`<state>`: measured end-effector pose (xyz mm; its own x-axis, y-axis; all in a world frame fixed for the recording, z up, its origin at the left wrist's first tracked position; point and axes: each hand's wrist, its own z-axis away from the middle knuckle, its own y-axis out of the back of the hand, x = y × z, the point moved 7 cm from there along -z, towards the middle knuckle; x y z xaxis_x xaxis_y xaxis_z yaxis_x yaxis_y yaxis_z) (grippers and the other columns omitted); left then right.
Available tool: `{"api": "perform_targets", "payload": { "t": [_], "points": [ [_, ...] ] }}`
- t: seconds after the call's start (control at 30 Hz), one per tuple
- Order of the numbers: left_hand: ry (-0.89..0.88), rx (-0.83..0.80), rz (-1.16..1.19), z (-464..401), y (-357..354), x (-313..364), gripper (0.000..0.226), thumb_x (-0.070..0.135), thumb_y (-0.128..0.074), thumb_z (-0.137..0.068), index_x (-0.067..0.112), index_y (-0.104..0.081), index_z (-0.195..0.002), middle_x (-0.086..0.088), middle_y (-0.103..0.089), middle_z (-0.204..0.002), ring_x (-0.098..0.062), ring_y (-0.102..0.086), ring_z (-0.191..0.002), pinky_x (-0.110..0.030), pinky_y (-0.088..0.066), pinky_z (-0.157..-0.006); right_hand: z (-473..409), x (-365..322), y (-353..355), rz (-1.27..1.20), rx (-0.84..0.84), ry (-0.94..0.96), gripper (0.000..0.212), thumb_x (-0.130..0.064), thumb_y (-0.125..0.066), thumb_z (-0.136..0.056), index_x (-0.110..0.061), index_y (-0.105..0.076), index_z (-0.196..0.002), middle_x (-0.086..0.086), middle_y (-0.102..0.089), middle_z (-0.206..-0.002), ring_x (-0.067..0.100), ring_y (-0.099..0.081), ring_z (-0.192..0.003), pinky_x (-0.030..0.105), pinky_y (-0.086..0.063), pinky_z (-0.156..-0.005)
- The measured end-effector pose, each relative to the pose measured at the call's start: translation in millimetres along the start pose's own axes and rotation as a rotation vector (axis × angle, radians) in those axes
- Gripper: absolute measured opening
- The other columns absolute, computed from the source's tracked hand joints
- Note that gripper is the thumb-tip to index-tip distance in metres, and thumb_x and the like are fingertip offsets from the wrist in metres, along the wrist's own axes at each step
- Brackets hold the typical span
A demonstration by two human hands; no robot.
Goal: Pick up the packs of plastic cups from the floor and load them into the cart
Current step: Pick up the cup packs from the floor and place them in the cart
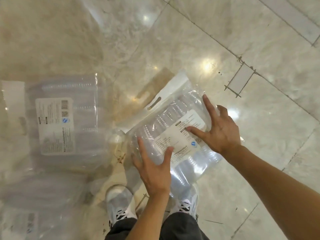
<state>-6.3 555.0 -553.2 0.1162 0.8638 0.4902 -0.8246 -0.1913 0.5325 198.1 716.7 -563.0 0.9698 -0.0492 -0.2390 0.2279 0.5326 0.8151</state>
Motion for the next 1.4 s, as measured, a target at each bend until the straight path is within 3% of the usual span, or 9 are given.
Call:
{"api": "perform_targets", "payload": {
  "t": [0.17,0.33,0.6,0.73,0.87,1.0,1.07,1.27,1.4],
  "points": [
    [-0.028,-0.009,0.177,-8.5,-16.1,-4.0,0.114,0.07,-0.078,-0.073,0.059,-0.004,-0.158,0.006,-0.019,-0.169,-0.016,-0.018,-0.155,-0.04,-0.031,-0.116,-5.4,7.2,-8.4,-0.004,0.065,0.021,0.111,-0.107,-0.029,-0.061,-0.06,0.007,-0.156,0.016,-0.051,-0.13,0.038,-0.062,-0.1,0.049,-0.055,-0.081],
    [-0.051,-0.064,0.146,-4.6,-6.1,7.5,0.125,0.067,-0.085,-0.067,0.049,-0.006,-0.162,0.015,-0.03,-0.148,-0.003,-0.027,-0.136,-0.028,-0.028,-0.106,9.1,-4.8,3.9,-0.035,0.034,-0.032,0.111,-0.102,-0.041,-0.065,-0.06,0.008,-0.155,0.015,-0.052,-0.122,0.034,-0.062,-0.094,0.046,-0.056,-0.08],
    [-0.171,-0.071,-0.013,78.5,66.7,117.0,0.128,0.069,-0.089,-0.059,0.053,-0.011,-0.159,0.009,-0.036,-0.136,-0.024,-0.036,-0.141,-0.035,-0.036,-0.106,112.9,-29.4,139.3,-0.21,0.19,-0.196,0.112,-0.097,-0.05,-0.067,-0.058,0.004,-0.157,0.013,-0.049,-0.123,0.032,-0.061,-0.098,0.037,-0.046,-0.073],
    [-0.263,-0.115,-0.103,158.1,121.0,215.9,0.129,0.077,-0.086,-0.056,0.059,-0.007,-0.156,-0.006,-0.037,-0.146,-0.03,-0.039,-0.14,-0.047,-0.045,-0.106,186.5,-43.3,258.4,-0.338,0.287,-0.312,0.112,-0.097,-0.052,-0.068,-0.057,0.002,-0.157,0.012,-0.049,-0.122,0.033,-0.062,-0.098,0.04,-0.053,-0.077],
    [-0.403,-0.15,-0.213,269.0,190.0,328.3,0.128,0.077,-0.084,-0.058,0.056,-0.006,-0.158,-0.009,-0.037,-0.143,-0.028,-0.038,-0.138,-0.037,-0.04,-0.1,283.1,-61.8,390.1,-0.454,0.379,-0.402,0.11,-0.097,-0.051,-0.07,-0.06,0.007,-0.155,0.011,-0.048,-0.117,0.032,-0.06,-0.098,0.042,-0.056,-0.077],
    [-0.577,-0.172,-0.261,370.5,251.0,415.9,0.126,0.085,-0.08,-0.054,0.064,-0.006,-0.153,-0.006,-0.037,-0.138,-0.026,-0.043,-0.133,-0.041,-0.046,-0.1,381.1,-75.7,497.5,-0.546,0.507,-0.476,0.109,-0.096,-0.05,-0.072,-0.059,0.008,-0.156,0.007,-0.046,-0.114,0.028,-0.059,-0.097,0.034,-0.046,-0.071],
    [-0.683,-0.203,-0.286,426.0,277.1,452.3,0.126,0.086,-0.078,-0.053,0.064,-0.005,-0.153,-0.006,-0.038,-0.136,-0.025,-0.044,-0.13,-0.038,-0.047,-0.096,434.9,-81.5,543.6,-0.573,0.589,-0.516,0.108,-0.097,-0.049,-0.072,-0.06,0.009,-0.155,0.008,-0.045,-0.113,0.03,-0.06,-0.098,0.037,-0.049,-0.073],
    [-1.001,-0.389,-0.404,575.3,312.2,508.1,0.127,0.092,-0.071,-0.052,0.06,-0.004,-0.155,-0.009,-0.042,-0.134,-0.028,-0.045,-0.128,-0.043,-0.049,-0.099,599.1,-77.5,621.4,-0.596,0.851,-0.711,0.107,-0.095,-0.047,-0.074,-0.055,0.006,-0.158,0.016,-0.054,-0.13,0.034,-0.057,-0.115,0.043,-0.053,-0.082],
    [-1.182,-0.552,-0.487,676.4,300.0,505.0,0.124,0.096,-0.065,-0.052,0.062,-0.003,-0.154,-0.009,-0.045,-0.135,-0.027,-0.043,-0.129,-0.041,-0.045,-0.098,713.9,-55.1,625.9,-0.618,1.008,-0.894,0.106,-0.093,-0.05,-0.076,-0.053,0.001,-0.159,0.013,-0.052,-0.13,0.034,-0.061,-0.111,0.041,-0.053,-0.08]
  ]
}}
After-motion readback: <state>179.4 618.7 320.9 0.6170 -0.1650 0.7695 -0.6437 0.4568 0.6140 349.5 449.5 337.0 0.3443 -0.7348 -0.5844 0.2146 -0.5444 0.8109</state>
